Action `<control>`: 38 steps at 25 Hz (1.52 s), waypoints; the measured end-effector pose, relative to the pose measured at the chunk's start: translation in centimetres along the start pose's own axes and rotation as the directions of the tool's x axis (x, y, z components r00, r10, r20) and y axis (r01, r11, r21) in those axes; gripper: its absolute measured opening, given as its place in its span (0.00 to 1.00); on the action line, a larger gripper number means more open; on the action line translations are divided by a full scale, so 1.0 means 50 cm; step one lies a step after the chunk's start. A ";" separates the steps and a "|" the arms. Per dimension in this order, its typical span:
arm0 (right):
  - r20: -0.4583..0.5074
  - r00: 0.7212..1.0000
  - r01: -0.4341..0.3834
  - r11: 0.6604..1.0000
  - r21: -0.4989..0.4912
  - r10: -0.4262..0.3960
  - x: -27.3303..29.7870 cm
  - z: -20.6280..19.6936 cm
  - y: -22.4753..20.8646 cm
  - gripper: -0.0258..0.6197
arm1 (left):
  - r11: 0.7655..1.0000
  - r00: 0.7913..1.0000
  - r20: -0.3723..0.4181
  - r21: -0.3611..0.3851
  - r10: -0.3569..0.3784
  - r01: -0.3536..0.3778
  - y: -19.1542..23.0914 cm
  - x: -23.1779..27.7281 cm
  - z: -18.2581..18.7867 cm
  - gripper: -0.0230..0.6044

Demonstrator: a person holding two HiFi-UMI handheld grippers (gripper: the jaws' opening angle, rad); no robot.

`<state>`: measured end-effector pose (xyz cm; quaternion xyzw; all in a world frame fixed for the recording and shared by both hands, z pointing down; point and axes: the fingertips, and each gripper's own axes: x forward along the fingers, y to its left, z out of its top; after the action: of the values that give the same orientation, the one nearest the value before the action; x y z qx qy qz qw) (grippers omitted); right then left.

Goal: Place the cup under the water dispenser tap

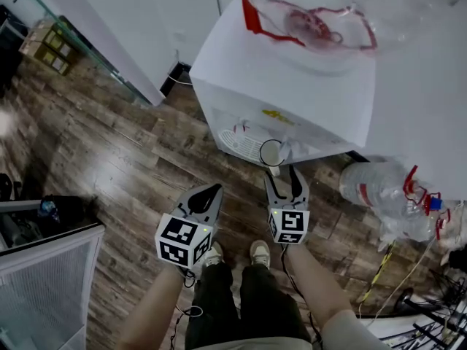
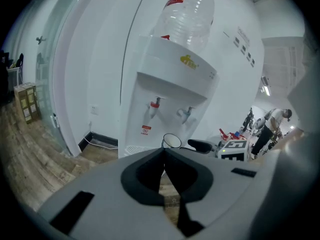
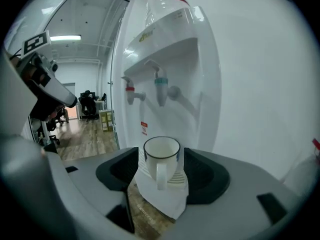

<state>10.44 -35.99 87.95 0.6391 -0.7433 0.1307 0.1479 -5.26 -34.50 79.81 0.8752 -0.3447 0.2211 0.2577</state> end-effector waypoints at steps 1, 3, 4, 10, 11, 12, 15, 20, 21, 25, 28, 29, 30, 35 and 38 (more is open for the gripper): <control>-0.003 1.000 0.004 1.000 0.002 -0.004 -0.015 0.017 -0.005 0.49 | 1.000 1.000 0.001 0.001 0.000 0.000 -0.006 -0.010 0.011 0.05; -0.009 1.000 0.003 1.000 0.011 -0.003 -0.046 0.056 -0.010 0.44 | 1.000 1.000 0.005 0.006 0.000 0.000 -0.016 -0.034 0.036 0.05; -0.013 1.000 -0.008 1.000 0.016 0.008 -0.061 0.077 -0.009 0.39 | 1.000 1.000 0.009 0.009 0.001 -0.001 -0.021 -0.048 0.050 0.05; -0.020 0.995 -0.101 0.995 0.025 0.102 -0.164 0.224 0.018 0.23 | 0.999 0.999 0.033 0.038 0.012 -0.013 -0.058 -0.136 0.146 0.05; -0.012 0.994 -0.107 0.994 0.022 0.107 -0.182 0.255 0.020 0.21 | 0.999 0.999 0.040 0.042 0.013 -0.015 -0.065 -0.150 0.165 0.05; -0.003 0.993 -0.115 0.993 0.019 0.115 -0.200 0.286 0.022 0.19 | 0.999 0.999 0.047 0.049 0.014 -0.016 -0.073 -0.164 0.183 0.05; 0.024 0.988 -0.155 0.988 0.019 0.154 -0.251 0.377 0.037 0.15 | 0.994 0.997 0.073 0.104 0.005 -0.013 -0.106 -0.209 0.237 0.05; 0.062 0.977 -0.207 0.978 0.010 0.206 -0.357 0.527 0.055 0.13 | 0.988 0.990 0.134 0.153 -0.035 0.014 -0.181 -0.299 0.328 0.05; 0.071 0.974 -0.217 0.976 0.007 0.216 -0.378 0.556 0.058 0.12 | 0.987 0.988 0.146 0.161 -0.040 0.016 -0.194 -0.318 0.349 0.05; 0.111 0.959 -0.264 0.965 0.010 0.261 -0.465 0.666 0.073 0.10 | 0.980 0.980 0.192 0.196 -0.048 0.009 -0.239 -0.399 0.427 0.05; 0.137 0.946 -0.295 0.955 -0.020 0.294 -0.525 0.733 0.089 0.09 | 0.976 0.974 0.223 0.216 -0.043 -0.007 -0.267 -0.464 0.471 0.05; 0.139 0.942 -0.304 0.952 -0.030 0.305 -0.546 0.750 0.094 0.08 | 0.975 0.972 0.230 0.224 -0.040 -0.013 -0.278 -0.486 0.479 0.05; 0.142 0.939 -0.311 0.950 -0.037 0.313 -0.568 0.766 0.099 0.08 | 0.973 0.971 0.237 0.232 -0.038 -0.018 -0.288 -0.509 0.486 0.05; 0.179 0.924 -0.325 0.940 -0.103 0.339 -0.658 0.854 0.119 0.06 | 0.969 0.956 0.291 0.246 -0.045 -0.029 -0.329 -0.601 0.523 0.05; 0.209 0.912 -0.338 0.935 -0.103 0.353 -0.716 0.891 0.141 0.06 | 0.970 0.947 0.318 0.241 -0.054 -0.026 -0.351 -0.652 0.533 0.05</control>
<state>6.09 -19.38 32.95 0.5031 -0.8603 0.0578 0.0581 -8.77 -23.56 35.63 0.9268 -0.3463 0.1137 0.0911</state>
